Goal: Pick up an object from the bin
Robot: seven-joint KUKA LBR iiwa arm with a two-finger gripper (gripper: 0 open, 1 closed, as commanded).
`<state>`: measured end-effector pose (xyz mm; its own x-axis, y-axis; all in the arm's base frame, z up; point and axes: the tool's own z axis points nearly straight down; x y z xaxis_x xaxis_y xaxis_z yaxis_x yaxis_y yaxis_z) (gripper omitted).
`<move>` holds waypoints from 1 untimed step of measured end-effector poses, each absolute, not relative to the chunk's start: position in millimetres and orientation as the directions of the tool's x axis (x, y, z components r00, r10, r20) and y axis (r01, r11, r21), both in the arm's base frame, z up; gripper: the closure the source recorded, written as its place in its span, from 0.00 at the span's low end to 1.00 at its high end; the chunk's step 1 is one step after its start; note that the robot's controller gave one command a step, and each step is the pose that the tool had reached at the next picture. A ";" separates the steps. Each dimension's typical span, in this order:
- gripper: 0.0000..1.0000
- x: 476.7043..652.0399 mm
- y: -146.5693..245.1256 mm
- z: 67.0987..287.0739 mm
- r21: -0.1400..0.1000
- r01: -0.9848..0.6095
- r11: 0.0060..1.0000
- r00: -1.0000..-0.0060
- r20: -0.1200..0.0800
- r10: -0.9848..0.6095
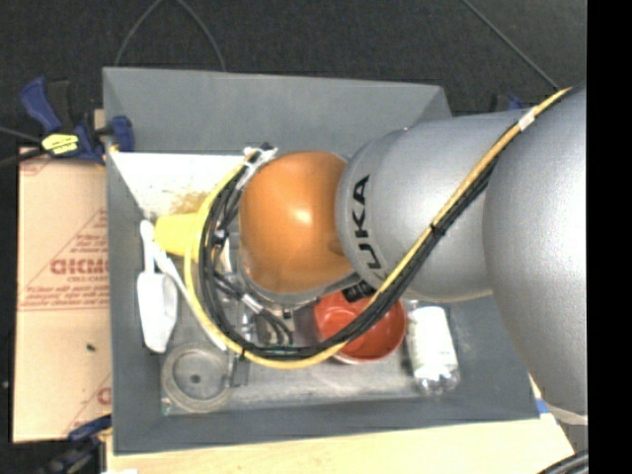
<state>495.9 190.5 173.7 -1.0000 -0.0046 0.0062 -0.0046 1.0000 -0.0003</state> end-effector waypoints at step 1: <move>0.00 497.9 189.3 178.3 0.001 0.002 1.000 -1.000 -0.002 0.002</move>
Offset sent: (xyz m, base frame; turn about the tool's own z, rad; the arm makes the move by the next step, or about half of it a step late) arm 0.0468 0.0363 -0.1037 0.2478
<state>497.9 189.3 178.3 -1.0000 0.0019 -0.0016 0.0019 1.0000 0.0014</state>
